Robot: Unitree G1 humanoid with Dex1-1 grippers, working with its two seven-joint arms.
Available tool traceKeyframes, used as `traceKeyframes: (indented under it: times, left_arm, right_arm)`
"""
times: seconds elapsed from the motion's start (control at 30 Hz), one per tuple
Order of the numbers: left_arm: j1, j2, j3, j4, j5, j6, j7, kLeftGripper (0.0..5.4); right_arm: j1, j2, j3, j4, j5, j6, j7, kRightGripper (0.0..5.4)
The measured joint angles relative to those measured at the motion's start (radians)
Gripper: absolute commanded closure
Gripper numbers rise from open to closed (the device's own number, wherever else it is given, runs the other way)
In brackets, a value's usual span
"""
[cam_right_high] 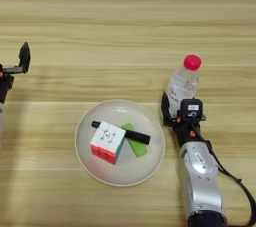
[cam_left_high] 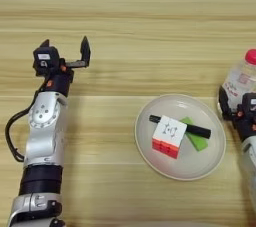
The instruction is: Move the objects on the table
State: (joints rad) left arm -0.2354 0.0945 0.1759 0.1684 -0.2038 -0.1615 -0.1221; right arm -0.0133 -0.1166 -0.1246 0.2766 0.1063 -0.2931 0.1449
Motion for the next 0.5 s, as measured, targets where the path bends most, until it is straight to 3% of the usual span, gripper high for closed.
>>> traceKeyframes:
  times: [0.07, 0.5]
  left_arm:
    - [-0.002, 0.0, 0.0, 0.0, 0.0, 0.0, 0.0, 0.0]
    - [-0.012, 0.001, 0.007, 0.0, 0.0, 0.0, -0.003, 0.0]
  right_arm:
    - [-0.002, 0.0, 0.001, 0.005, 0.0, -0.002, 0.0, 2.26]
    - [-0.006, 0.002, 0.006, 0.036, -0.001, 0.008, -0.005, 0.59]
